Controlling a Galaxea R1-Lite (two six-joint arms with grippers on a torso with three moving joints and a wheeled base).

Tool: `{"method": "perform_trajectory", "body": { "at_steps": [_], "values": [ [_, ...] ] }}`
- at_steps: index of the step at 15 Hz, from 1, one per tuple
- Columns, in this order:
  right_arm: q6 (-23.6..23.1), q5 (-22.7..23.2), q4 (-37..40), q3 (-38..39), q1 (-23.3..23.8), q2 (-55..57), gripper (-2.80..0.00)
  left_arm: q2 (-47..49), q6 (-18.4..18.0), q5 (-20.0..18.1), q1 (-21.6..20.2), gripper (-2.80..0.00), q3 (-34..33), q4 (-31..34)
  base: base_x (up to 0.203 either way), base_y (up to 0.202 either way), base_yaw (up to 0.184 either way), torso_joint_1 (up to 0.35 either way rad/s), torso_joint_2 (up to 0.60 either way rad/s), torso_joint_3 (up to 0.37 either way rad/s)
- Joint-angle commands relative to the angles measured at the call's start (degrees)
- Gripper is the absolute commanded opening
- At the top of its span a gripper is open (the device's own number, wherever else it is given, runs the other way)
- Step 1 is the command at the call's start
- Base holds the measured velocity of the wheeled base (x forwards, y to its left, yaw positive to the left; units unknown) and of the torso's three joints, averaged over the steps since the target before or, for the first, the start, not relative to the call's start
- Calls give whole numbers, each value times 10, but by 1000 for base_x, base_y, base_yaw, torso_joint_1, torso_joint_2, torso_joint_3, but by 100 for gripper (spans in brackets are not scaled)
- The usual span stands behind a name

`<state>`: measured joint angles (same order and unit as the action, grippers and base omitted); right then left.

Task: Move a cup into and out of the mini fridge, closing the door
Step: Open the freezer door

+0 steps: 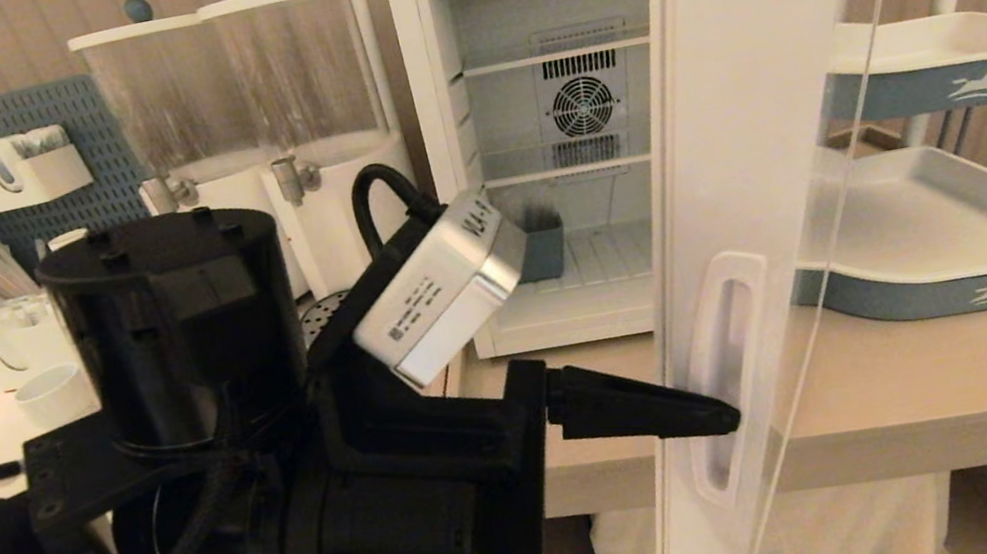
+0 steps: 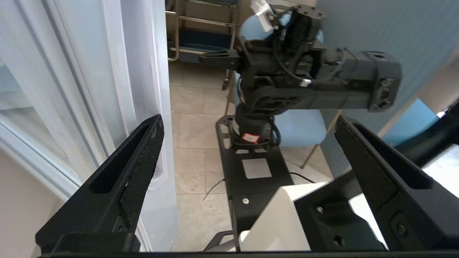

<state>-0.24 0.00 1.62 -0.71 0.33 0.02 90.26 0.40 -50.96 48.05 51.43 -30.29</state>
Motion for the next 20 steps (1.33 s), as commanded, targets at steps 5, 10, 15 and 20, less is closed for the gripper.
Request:
{"method": "perform_trajectory", "body": {
  "at_steps": [5, 10, 15, 20],
  "values": [
    [0, 0, 0, 0, 0, 0, -280, 11, 0, 5, 49, 0, 2, -3, 0, 0, 0, 0, 0, 0],
    [-1, 0, 1, 0, 0, 1, -280, -44, -5, -1, 57, 0, -38, 2, 0, 0, 0, 0, 0, 0],
    [-1, 0, 2, -1, 0, 1, -280, -106, -11, 5, 25, 0, -73, 6, 0, 0, 0, 0, 0, 0],
    [-1, 0, 1, -1, 0, 1, -280, -28, -10, 8, -4, 0, -8, 2, 0, 0, 0, 0, 0, 0]
  ]
}}
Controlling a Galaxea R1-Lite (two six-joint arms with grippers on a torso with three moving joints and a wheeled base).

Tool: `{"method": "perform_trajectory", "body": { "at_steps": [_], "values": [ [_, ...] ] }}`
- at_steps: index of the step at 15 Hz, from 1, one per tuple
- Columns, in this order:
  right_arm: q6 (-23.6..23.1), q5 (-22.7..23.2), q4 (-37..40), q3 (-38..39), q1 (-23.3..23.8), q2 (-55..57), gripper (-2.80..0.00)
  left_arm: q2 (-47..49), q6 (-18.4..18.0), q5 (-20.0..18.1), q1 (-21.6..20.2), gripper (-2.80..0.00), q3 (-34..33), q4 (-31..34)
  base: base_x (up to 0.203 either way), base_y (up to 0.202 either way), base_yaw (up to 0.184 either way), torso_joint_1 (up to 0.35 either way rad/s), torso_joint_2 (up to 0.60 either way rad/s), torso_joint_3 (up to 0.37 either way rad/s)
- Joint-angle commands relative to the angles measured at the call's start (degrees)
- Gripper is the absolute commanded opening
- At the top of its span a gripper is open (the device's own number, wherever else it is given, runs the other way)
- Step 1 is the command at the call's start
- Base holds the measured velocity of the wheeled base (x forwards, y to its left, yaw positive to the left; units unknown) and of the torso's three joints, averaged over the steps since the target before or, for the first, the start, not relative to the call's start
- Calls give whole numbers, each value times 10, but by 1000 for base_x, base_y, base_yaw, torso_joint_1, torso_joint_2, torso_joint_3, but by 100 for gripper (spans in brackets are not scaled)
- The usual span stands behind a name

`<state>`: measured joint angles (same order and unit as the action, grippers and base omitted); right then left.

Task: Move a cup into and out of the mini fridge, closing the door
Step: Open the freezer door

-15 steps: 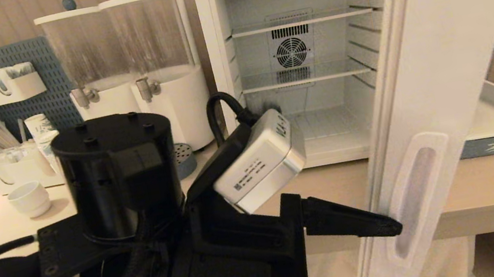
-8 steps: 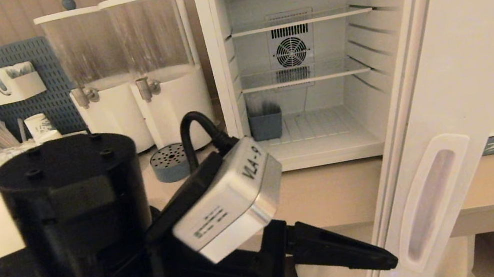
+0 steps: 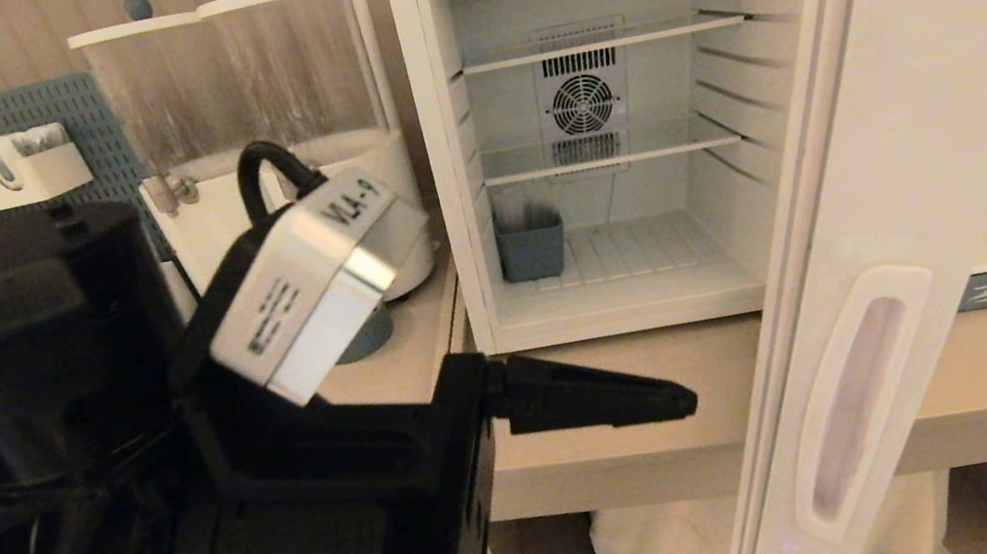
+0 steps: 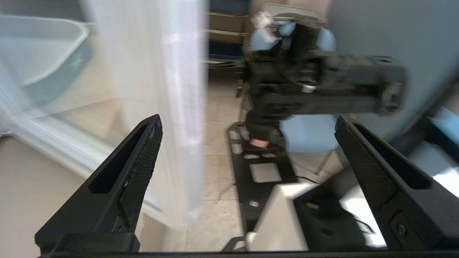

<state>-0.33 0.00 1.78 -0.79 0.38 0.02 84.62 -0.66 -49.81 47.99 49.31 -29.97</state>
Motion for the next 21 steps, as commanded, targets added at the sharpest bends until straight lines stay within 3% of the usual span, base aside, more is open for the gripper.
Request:
{"method": "perform_trajectory", "body": {
  "at_steps": [1, 3, 5, 8, 9, 12, 13, 16, 21],
  "values": [
    [0, 0, 0, 1, 0, 1, -280, 49, 0, 5, -4, 0, 27, -3, 0, 0, 0, 0, 0, 0],
    [0, 0, -1, 1, 0, 1, -280, 68, -1, 28, -3, 0, 42, -4, 0, 0, 0, 0, 0, 0],
    [1, 0, 0, 1, 0, 1, -280, 87, -1, 74, -1, 0, 52, 0, 0, 0, 0, 0, 0, 0],
    [0, 0, -1, 1, 0, 1, -280, 88, 0, 99, -4, 0, 52, 3, 0, 0, 0, 0, 0, 0],
    [0, 0, -1, 1, 0, 1, -280, 92, 0, 133, -8, 0, 50, 3, 0, 0, 0, 0, 0, 0],
    [0, 0, -1, 1, 0, 1, -280, 94, 1, 139, -19, 0, 47, -2, 0, 0, 0, 0, 0, 0],
    [0, 0, -1, 1, 0, 1, -280, 94, 4, 138, -25, -280, 49, -4, 0, 0, 0, 0, 0, 0],
    [0, 0, -1, 1, 0, 1, -280, 86, 2, 116, -39, -280, 41, 0, 0, 0, 0, 0, 0, 0],
    [0, 0, -1, 1, 0, 1, -280, 105, 2, 113, -35, -280, 62, 2, 0, 0, 0, 0, 0, 0]
  ]
}}
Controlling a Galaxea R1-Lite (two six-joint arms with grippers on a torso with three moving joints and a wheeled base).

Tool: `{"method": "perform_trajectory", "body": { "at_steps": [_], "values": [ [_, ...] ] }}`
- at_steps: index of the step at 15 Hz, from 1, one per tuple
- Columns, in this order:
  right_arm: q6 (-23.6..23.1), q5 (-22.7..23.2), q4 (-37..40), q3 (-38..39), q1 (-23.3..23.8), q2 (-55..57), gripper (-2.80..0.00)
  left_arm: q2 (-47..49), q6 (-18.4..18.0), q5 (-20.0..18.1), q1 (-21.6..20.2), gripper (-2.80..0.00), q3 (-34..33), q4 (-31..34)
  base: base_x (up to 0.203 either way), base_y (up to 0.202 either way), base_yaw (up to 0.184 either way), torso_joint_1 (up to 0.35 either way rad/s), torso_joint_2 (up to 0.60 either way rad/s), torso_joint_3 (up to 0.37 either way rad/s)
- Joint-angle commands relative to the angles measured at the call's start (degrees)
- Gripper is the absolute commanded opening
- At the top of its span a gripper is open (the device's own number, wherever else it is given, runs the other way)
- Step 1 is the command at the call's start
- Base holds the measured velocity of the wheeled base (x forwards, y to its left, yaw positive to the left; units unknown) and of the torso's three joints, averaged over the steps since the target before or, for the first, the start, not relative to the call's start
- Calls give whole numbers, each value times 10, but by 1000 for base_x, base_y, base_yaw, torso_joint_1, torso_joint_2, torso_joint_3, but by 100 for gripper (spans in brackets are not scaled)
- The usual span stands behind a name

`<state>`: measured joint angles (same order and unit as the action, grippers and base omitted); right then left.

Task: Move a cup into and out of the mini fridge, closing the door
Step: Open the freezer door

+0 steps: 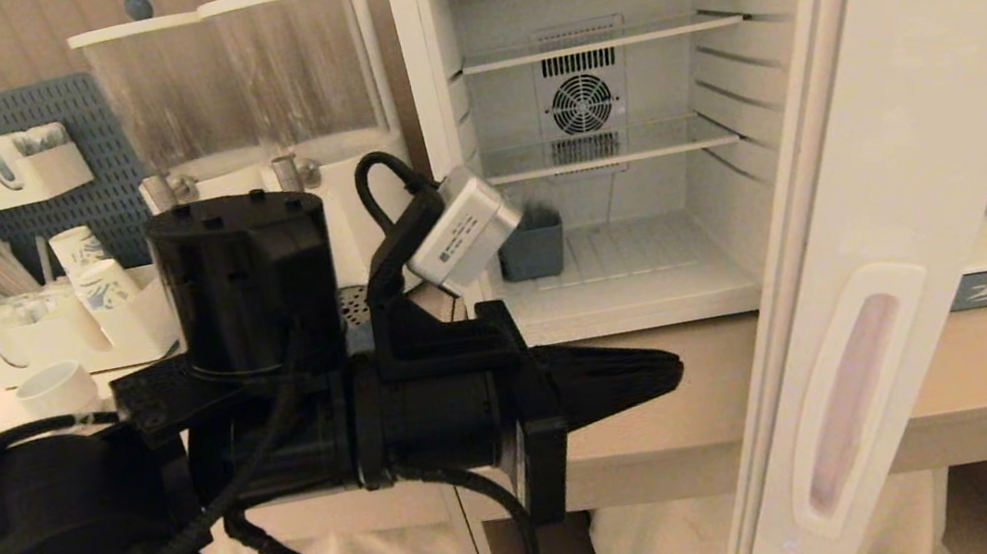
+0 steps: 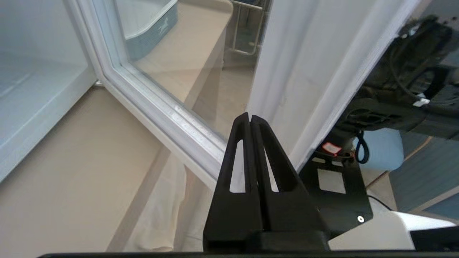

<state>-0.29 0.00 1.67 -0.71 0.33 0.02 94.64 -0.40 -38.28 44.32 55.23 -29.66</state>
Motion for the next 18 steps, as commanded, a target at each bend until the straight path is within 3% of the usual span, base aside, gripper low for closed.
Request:
{"method": "perform_trajectory", "body": {
  "at_steps": [1, 8, 15, 18],
  "values": [
    [-1, 0, 0, 0, 0, 1, -280, 6, 0, -2, 3, -280, 6, -2, 0, 0, 0, 0, 0, 0],
    [0, 0, 0, 0, 0, 1, -280, 32, -3, -5, 39, -280, 35, -4, 0, 0, 0, 0, 0, 0],
    [0, 0, 0, 0, 0, 1, -280, 38, 0, 1, 125, -280, 43, -3, 0, 0, 0, 0, 0, 0],
    [0, 0, 0, 0, 0, 1, -280, 57, 1, 25, 157, -280, 52, -6, 0, 0, 0, 0, 0, 0]
  ]
}}
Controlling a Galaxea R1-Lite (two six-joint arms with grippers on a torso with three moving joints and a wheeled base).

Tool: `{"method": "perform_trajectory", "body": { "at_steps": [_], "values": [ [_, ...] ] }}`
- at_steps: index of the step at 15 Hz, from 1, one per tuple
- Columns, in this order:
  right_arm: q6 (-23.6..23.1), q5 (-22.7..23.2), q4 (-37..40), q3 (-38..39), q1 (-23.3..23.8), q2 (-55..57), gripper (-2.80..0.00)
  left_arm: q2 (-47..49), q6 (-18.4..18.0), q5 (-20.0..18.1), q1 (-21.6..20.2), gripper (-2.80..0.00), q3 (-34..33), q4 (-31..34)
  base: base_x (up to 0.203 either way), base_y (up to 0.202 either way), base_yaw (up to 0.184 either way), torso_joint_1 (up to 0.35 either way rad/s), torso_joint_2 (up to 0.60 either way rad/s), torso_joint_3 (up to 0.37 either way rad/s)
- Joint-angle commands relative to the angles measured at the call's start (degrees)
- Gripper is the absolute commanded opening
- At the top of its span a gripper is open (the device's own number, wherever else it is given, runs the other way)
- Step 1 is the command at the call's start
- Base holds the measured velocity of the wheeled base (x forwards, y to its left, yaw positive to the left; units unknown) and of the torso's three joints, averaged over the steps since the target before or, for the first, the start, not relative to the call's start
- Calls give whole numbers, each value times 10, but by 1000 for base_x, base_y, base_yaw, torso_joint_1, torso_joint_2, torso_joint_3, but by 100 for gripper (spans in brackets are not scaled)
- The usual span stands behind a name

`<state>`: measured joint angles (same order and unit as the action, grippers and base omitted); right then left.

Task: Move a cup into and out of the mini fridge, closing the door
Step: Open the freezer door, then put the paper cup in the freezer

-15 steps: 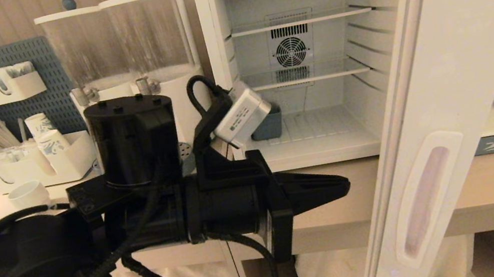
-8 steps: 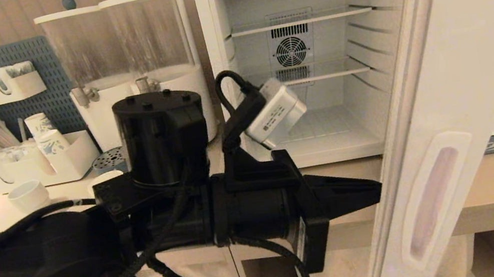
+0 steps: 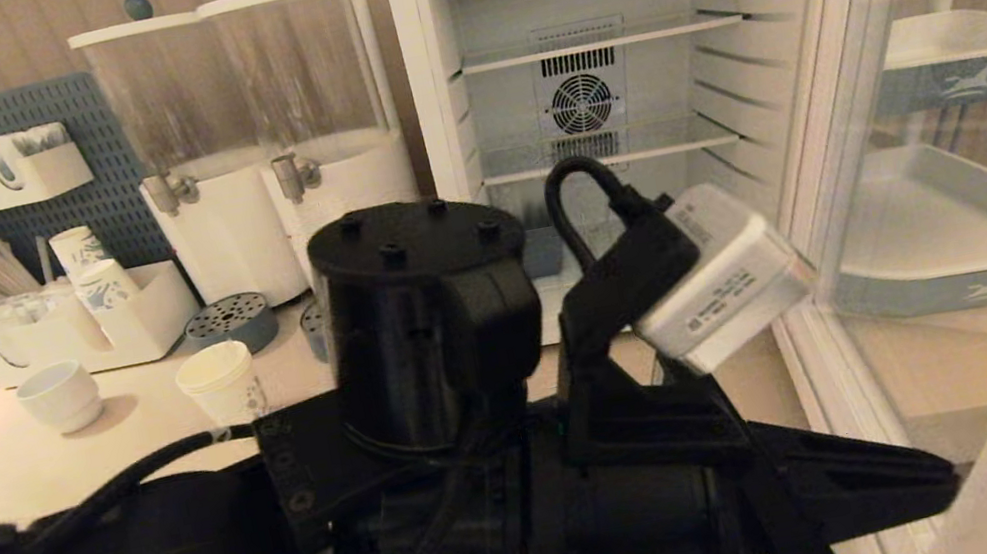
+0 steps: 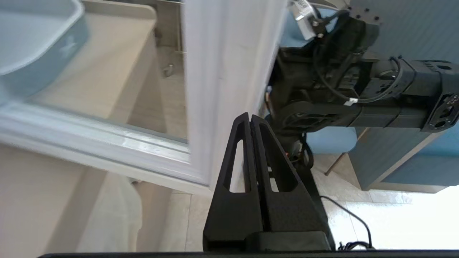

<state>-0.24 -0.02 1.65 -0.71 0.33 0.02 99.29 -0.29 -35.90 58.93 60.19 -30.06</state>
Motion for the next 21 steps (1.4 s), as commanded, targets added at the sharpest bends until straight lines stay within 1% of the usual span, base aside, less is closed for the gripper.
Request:
{"method": "perform_trajectory", "body": {
  "at_steps": [1, 4, 6, 8, 9, 10, 11, 12, 13, 14, 16, 17, 18, 19, 21],
  "values": [
    [0, 0, 0, 0, 0, 1, -280, 14, 0, 8, 16, -280, 5, -3, 0, 0, 0, 0, 0, 0],
    [0, 0, 0, 0, 0, 1, -280, 15, 0, 9, 17, -280, 5, -3, 0, 0, 0, 0, 0, 0],
    [0, 0, 0, 0, 0, 1, -280, 29, -1, 17, 48, -280, 5, -3, 0, 0, 0, 0, 0, 0],
    [-1, 0, 0, 0, 0, 1, -280, 29, -1, 18, 49, -280, 5, -3, 0, 0, 0, 0, 0, 0],
    [0, 0, 0, 0, 0, 1, -280, 18, -1, 41, 52, -280, 1, 4, 0, 0, 0, 0, 0, 0],
    [0, 0, 0, 0, 0, 1, -280, 6, -3, 90, 53, -280, -1, 15, 0, 0, 0, 0, 0, 0],
    [0, 0, 0, 0, 0, 1, -280, -7, -4, 128, 49, -280, -3, 35, 0, 0, 0, 0, 0, 0],
    [-1, 0, 1, 0, 0, 1, -280, -30, -6, 161, 34, -280, -4, 77, 0, 0, 0, 0, 0, 0],
    [-1, 0, 1, 0, 0, 1, -280, -53, -11, 168, 9, -280, -4, 112, 0, 0, 0, 0, 0, 0],
    [-1, 0, 2, -1, 0, 1, -280, -82, -16, 171, -17, -280, -2, 152, 0, 0, 0, 0, 0, 0],
    [-1, 0, 3, -1, 0, 1, -280, -145, -19, 177, -71, -280, 3, 202, 0, 0, 0, 0, 0, 0],
    [-1, 0, 3, -1, 0, 1, -280, -177, -21, 176, -106, -280, 5, 225, 0, 0, 0, 0, 0, 0],
    [-1, 0, 4, -1, 0, 0, -280, -213, -21, 175, -149, -280, 8, 250, 0, 0, 0, 0, 0, 0],
    [-1, 0, 3, -1, 0, 1, -280, -245, -21, 172, -180, -280, 10, 272, 0, 0, 0, 0, 0, 0],
    [-1, 0, 3, -1, 0, 0, -280, -314, -11, 170, -221, -280, 9, 309, 0, 0, 0, 0, 0, 0]
  ]
}}
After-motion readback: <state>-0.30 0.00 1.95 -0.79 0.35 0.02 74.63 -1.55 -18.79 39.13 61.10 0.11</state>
